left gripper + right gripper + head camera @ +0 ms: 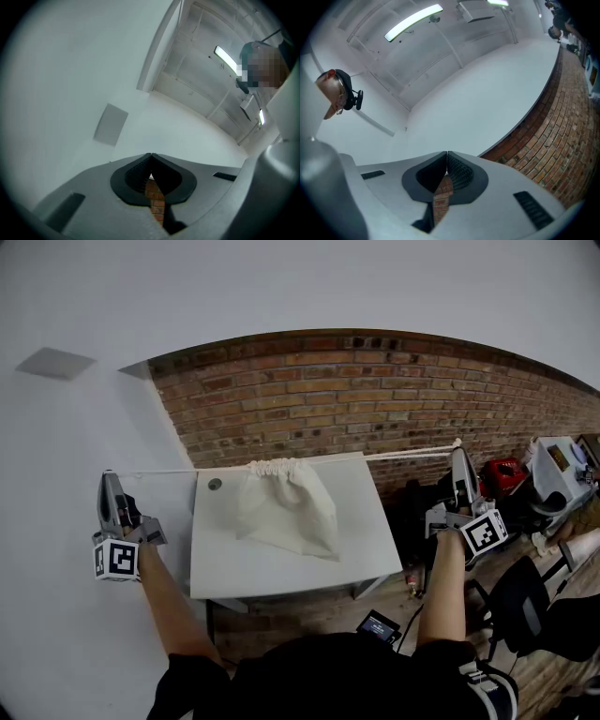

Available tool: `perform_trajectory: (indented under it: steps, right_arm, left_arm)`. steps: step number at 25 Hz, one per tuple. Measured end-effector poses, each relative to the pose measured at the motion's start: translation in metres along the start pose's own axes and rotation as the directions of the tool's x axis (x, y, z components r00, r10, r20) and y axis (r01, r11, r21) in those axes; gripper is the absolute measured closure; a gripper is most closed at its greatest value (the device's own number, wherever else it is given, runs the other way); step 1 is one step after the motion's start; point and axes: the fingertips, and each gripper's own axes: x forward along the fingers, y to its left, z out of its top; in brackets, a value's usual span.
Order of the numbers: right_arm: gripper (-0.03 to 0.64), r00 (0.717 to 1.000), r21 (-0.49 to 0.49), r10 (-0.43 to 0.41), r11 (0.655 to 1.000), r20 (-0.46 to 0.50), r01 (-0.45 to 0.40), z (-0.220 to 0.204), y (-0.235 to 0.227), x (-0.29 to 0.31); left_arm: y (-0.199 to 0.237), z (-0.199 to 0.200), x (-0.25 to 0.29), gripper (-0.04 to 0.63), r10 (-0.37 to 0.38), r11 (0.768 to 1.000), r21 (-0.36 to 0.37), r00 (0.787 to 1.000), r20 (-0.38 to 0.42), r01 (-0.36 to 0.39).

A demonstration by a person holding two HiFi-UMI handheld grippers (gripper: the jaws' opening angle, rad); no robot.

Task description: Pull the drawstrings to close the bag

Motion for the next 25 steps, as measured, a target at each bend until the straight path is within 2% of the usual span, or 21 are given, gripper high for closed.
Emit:
perform_trajectory:
  steps: [7,13,20,25]
  right_arm:
    - [0.607,1.000,0.003,-0.001,1.000,-0.012,0.001,0.002,-0.002,-0.010]
    - [0.607,0.999,-0.011,0.011,1.000,-0.030,-0.012,0.004,0.001,-0.017]
    - [0.607,0.999,-0.019,0.008,1.000,-0.032,-0.009,0.007,-0.002,-0.025]
    - [0.607,0.999,-0.022,0.000,1.000,-0.037,-0.001,0.011,-0.008,-0.034]
  left_arm:
    - [-0.003,-0.007,-0.008,0.578,0.006,1.000,-0.013,1.000,-0.009,-0.006]
    - [-0.009,-0.008,-0.009,0.578,0.019,1.000,0.021,1.000,-0.020,-0.018]
    - [-0.015,-0.006,-0.009,0.577,-0.003,1.000,-0.001,1.000,-0.008,0.003]
    - [-0.025,-0.010,-0.011,0.577,-0.010,1.000,0.003,1.000,-0.029,0.010]
